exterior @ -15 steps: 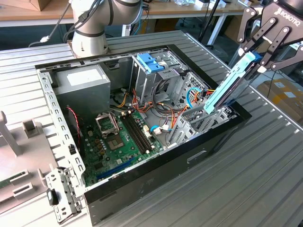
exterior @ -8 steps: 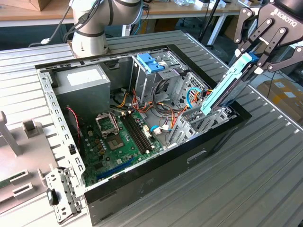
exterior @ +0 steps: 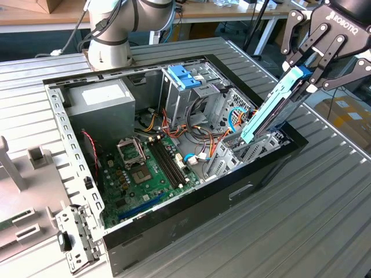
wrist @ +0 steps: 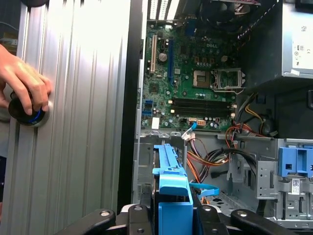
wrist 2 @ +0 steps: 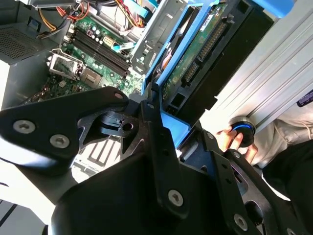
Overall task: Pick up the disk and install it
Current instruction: 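Insert the disk into the insertion slot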
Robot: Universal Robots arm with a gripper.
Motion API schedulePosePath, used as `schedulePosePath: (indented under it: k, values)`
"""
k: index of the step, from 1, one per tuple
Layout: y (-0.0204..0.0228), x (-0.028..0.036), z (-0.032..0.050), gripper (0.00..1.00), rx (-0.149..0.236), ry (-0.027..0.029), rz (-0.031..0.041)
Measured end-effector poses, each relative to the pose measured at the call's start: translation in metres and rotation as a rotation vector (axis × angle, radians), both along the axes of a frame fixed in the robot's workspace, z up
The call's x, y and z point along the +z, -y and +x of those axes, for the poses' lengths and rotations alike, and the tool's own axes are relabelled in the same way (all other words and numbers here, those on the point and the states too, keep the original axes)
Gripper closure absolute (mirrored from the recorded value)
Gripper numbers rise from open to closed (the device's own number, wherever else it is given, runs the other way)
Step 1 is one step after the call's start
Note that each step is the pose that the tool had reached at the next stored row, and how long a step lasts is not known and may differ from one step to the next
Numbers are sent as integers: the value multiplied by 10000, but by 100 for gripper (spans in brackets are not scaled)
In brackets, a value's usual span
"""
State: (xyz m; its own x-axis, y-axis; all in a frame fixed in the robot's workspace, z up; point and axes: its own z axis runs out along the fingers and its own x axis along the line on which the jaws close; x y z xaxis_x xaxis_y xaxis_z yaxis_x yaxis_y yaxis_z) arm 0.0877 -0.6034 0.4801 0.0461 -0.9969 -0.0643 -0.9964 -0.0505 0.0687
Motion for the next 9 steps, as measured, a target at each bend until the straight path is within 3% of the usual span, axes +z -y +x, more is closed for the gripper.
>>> schedulePosePath:
  k: [9]
  values:
    - [-70,-37,-40,63,-234,0,0]
